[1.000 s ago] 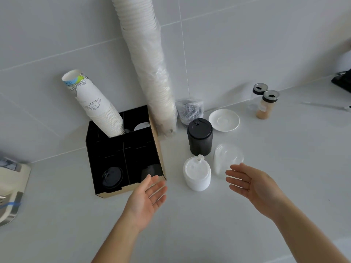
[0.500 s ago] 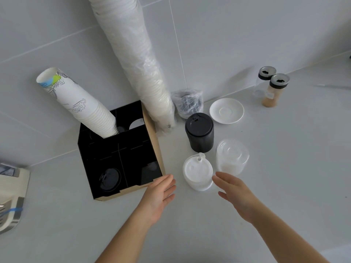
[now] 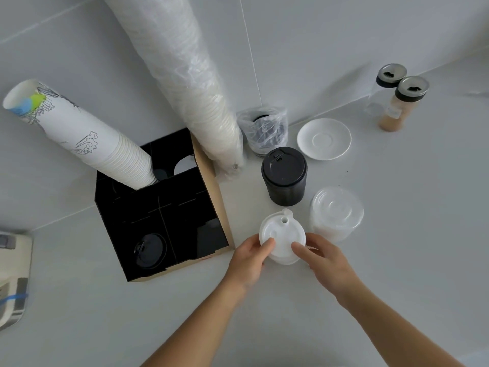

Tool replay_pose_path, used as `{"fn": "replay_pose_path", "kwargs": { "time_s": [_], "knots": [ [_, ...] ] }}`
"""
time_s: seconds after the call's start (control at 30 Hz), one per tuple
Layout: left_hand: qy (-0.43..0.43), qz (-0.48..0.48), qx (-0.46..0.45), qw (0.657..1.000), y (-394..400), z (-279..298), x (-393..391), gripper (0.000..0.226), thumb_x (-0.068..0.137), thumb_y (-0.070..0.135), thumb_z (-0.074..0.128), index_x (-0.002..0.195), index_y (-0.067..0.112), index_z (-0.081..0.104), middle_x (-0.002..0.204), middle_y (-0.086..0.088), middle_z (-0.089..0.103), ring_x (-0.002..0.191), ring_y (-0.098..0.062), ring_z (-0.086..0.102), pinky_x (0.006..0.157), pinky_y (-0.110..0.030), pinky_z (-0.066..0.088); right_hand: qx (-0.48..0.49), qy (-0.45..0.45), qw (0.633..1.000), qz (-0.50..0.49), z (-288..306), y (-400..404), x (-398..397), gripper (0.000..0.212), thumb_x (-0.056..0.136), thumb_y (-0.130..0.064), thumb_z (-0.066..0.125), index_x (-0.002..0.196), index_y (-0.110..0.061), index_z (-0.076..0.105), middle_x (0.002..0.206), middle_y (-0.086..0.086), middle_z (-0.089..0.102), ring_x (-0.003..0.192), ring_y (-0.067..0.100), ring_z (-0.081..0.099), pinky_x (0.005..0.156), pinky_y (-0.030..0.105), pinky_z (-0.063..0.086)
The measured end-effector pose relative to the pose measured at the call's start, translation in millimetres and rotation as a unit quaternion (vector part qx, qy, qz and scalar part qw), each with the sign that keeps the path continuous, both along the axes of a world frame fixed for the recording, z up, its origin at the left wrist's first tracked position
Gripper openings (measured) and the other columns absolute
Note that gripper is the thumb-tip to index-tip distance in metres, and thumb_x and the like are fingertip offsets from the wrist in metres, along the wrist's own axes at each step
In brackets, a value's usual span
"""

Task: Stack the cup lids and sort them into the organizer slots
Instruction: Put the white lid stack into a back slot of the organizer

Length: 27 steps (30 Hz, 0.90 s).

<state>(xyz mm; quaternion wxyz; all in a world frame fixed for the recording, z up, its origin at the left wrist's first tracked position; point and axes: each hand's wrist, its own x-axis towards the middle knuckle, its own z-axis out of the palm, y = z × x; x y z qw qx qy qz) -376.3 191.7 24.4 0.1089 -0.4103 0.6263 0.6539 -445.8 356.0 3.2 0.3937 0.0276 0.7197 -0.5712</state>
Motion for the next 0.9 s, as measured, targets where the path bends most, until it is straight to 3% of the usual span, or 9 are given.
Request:
{"fn": "replay_pose_path", "kwargs": {
  "time_s": [0.07,0.2,0.4,0.6,0.73,0.9],
  "knots": [
    [-0.004,0.001,0.011,1.0,-2.8,-1.0,-0.6,0.039,0.074,0.05,0.066,0.108,0.032,0.067,0.114,0.008,0.072,0.112,-0.011,0.064,0.098,-0.032,0.049,0.001,-0.001,1.0,-0.001,-1.2,0.5,-2.5,0.049,0.071,-0.06,0.07,0.112,-0.034,0.068,0.106,-0.012,0.073,0.103,0.006,0.065,0.081,0.026,0.046],
    [-0.02,0.016,0.055,0.998,-8.0,-1.8,-1.0,0.032,0.084,0.042,0.069,0.112,0.027,0.066,0.118,0.006,0.071,0.113,-0.012,0.063,0.1,-0.039,0.048,-0.007,-0.012,1.0,-0.001,-0.8,1.2,-5.2,0.04,0.075,-0.054,0.072,0.11,-0.033,0.069,0.106,-0.011,0.074,0.104,0.006,0.065,0.082,0.027,0.047],
    [-0.014,0.078,0.134,0.988,-13.7,3.0,11.9,0.03,0.089,0.034,0.066,0.115,0.02,0.068,0.117,0.0,0.072,0.112,-0.02,0.066,0.103,-0.051,0.047,-0.02,-0.022,1.0,0.01,5.3,1.7,-5.0,0.022,0.087,-0.044,0.068,0.106,-0.033,0.072,0.106,-0.013,0.074,0.108,0.007,0.064,0.098,0.035,0.049],
    [0.022,0.107,0.116,0.987,-10.6,11.3,36.9,0.028,0.09,0.035,0.064,0.115,0.025,0.067,0.117,0.004,0.072,0.113,-0.019,0.065,0.099,-0.048,0.05,-0.009,0.003,1.0,0.021,18.2,-12.1,5.8,0.069,0.059,-0.073,0.066,0.114,-0.032,0.066,0.117,-0.01,0.068,0.108,0.012,0.064,0.1,0.041,0.051],
    [0.052,0.124,0.087,0.987,-10.7,23.0,44.6,0.027,0.089,0.035,0.064,0.115,0.027,0.066,0.117,0.004,0.071,0.112,-0.017,0.065,0.097,-0.045,0.052,-0.027,0.013,0.999,0.034,33.4,-19.8,8.8,0.07,0.055,-0.073,0.067,0.112,-0.032,0.065,0.118,-0.012,0.067,0.108,0.01,0.064,0.099,0.04,0.051],
    [0.108,0.134,0.072,0.982,-16.8,39.5,50.9,0.039,0.083,0.041,0.069,0.119,0.026,0.065,0.119,0.002,0.07,0.116,-0.018,0.064,0.093,-0.043,0.055,-0.069,0.023,0.997,0.04,59.6,-30.8,8.4,0.062,0.064,-0.062,0.069,0.116,-0.031,0.061,0.121,-0.013,0.066,0.112,0.009,0.062,0.079,0.029,0.047]
  ]
}}
